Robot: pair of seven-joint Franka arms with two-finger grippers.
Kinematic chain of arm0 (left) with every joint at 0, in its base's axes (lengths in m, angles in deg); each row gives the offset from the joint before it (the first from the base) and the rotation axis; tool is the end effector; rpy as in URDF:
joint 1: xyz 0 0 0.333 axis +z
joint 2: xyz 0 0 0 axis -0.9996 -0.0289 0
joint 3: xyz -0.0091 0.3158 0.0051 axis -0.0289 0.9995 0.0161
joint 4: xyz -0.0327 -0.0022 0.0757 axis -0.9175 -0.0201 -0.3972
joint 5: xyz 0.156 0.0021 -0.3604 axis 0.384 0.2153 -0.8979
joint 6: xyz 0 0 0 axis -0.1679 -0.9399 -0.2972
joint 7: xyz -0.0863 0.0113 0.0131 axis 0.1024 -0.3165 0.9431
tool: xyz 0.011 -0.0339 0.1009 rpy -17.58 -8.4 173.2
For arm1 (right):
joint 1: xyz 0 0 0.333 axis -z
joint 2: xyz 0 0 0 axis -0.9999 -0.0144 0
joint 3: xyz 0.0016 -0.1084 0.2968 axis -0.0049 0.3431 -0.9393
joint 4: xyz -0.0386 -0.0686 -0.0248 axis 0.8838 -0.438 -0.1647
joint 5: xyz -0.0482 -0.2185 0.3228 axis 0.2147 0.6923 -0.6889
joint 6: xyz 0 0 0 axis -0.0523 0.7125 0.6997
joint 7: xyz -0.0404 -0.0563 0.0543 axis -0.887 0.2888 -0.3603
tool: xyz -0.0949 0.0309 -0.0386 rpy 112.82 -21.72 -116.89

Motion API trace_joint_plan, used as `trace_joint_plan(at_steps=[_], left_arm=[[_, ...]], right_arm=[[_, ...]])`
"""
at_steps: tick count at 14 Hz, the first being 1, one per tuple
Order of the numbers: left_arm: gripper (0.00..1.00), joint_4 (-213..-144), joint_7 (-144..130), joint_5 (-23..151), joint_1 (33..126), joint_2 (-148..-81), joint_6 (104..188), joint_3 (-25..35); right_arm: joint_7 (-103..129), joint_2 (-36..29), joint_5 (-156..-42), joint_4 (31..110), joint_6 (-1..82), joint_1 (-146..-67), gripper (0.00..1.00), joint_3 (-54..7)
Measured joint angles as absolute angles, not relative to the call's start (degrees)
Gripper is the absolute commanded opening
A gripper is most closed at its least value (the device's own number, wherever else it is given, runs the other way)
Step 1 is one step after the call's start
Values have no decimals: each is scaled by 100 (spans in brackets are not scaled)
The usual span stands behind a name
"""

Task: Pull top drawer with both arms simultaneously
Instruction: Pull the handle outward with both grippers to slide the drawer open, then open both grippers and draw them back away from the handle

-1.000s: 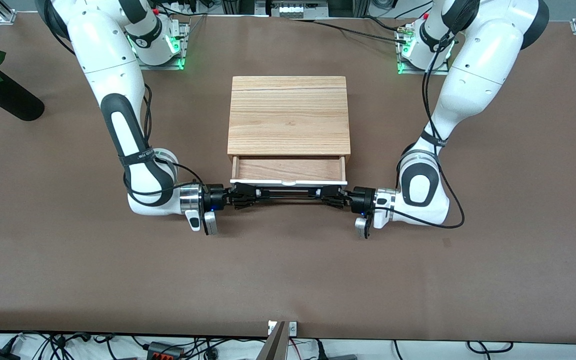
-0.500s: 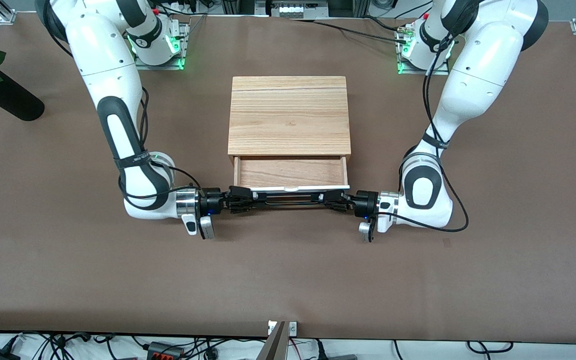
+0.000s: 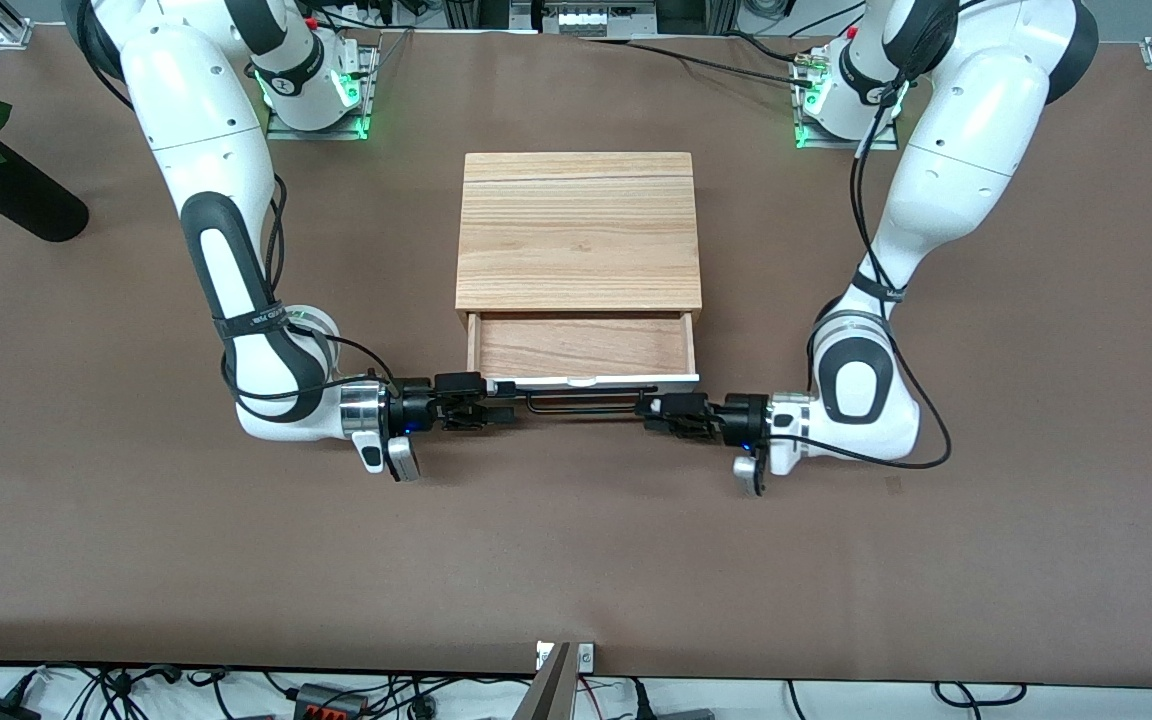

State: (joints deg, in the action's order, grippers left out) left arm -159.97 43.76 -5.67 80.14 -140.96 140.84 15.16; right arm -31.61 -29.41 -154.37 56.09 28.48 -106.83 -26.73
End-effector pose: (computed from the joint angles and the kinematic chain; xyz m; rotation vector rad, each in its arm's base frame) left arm 0.6802 -0.2457 0.1828 1.8498 -0.1461 0.0096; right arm 0.6607 0.2776 0.1959 -1.7165 -0.1742 -0.0287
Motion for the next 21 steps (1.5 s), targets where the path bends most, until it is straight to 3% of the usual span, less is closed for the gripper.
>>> trace_joint_plan(at_steps=[7, 13, 18, 21], left_arm=[[100, -15561, 3874, -11, 8265, -14092, 14086, 1556], [100, -15346, 2973, 2476, 8605, -13409, 14036, 1556], [100, -15340, 2657, 4218, 8942, -12456, 12910, 1647], [100, -15340, 2338, 4856, 9226, -12058, 12438, 1684]], right_arm=[[-1584, -2146, -13230, 5579, 2822, -10636, 100, -2281], [-126, -1167, -9898, 5562, 2503, -10624, 100, -2149], [492, -481, -7125, 5555, 1705, -10626, 100, -2071], [835, 54, -6084, 5481, 904, -10658, 100, -2069]])
